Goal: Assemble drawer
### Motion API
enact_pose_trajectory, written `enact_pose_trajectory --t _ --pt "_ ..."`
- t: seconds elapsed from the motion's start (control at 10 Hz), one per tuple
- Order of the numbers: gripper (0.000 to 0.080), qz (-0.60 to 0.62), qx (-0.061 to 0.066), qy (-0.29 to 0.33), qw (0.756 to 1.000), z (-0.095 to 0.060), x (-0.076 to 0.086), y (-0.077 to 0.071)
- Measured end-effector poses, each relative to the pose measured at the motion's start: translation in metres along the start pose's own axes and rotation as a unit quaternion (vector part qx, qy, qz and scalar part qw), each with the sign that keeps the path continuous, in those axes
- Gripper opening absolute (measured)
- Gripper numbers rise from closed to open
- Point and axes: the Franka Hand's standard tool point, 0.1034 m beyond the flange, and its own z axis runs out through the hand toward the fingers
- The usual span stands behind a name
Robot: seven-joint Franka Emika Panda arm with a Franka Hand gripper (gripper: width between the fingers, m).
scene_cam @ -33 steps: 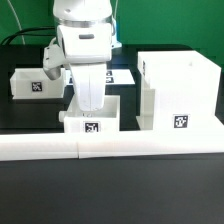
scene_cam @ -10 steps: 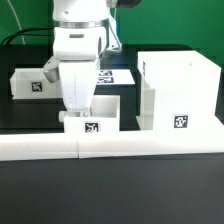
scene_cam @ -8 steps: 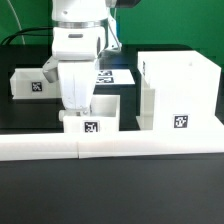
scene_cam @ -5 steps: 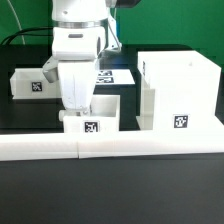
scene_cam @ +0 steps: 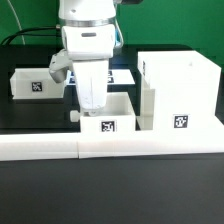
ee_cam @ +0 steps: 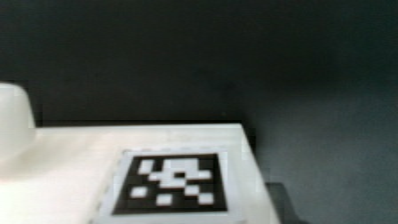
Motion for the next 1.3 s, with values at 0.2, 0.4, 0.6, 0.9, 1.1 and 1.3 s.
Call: enact_pose_trajectory --t 0.2,0.4,0.6,0.9,1.1,1.3 --pt "0.0041 -0.002 0.000 0.001 1.000 0.000 0.003 0.000" --pt "0.0042 -0.001 0.000 0.001 1.000 0.000 0.002 0.000" --pt "0.0042 -0.002 -0.001 0.002 1.000 0.000 0.003 0.001" --pt "0.0042 -0.003 -0.012 0.003 1.000 -0.002 0.005 0.005" --pt "0.0042 -0.002 -0.018 0.004 1.000 -0.001 0.008 0.005" --pt "0.0042 -0.002 -0.021 0.006 1.000 -0.003 0.016 0.008"
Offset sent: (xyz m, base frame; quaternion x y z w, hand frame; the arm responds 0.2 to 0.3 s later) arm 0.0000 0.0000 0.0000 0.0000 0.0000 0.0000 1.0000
